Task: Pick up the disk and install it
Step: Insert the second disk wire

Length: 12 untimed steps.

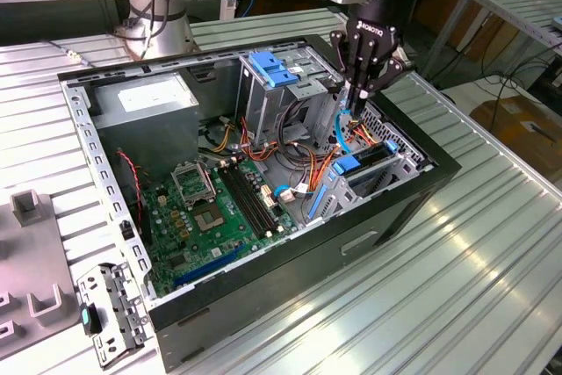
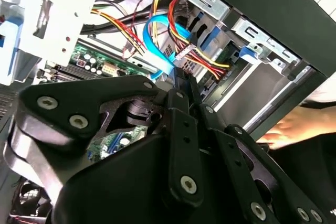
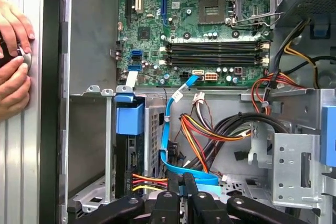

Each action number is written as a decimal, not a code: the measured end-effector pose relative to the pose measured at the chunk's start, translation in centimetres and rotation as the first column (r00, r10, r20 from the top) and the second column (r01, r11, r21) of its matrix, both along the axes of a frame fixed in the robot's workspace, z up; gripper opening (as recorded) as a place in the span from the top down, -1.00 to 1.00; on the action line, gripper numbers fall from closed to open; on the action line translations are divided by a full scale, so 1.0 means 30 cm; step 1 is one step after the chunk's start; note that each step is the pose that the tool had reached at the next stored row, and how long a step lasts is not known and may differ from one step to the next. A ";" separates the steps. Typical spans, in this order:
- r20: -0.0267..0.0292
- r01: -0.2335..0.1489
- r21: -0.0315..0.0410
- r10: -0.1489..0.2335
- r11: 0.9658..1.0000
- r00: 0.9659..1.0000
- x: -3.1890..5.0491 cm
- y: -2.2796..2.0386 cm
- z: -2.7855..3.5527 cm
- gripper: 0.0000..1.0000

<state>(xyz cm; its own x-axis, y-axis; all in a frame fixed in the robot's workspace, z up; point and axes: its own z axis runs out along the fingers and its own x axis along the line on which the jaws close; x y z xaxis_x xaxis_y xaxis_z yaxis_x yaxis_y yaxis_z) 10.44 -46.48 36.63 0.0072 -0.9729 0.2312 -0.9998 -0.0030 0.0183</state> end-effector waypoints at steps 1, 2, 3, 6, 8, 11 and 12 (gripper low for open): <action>0.000 0.000 -0.005 0.000 1.000 1.000 0.000 0.001 -0.002 0.65; 0.000 0.000 -0.012 0.000 1.000 1.000 0.000 0.002 -0.005 0.65; 0.000 0.000 -0.019 0.000 1.000 1.000 0.000 0.003 -0.008 0.65; 0.000 0.000 -0.031 0.000 1.000 1.000 0.000 0.006 -0.018 0.65; 0.000 0.001 -0.043 -0.001 0.999 1.000 0.001 0.009 -0.031 0.62; 0.000 0.001 -0.052 0.000 0.999 1.000 0.001 0.011 -0.041 0.49; 0.004 -0.002 -0.057 0.003 0.998 1.000 0.000 0.010 -0.055 0.68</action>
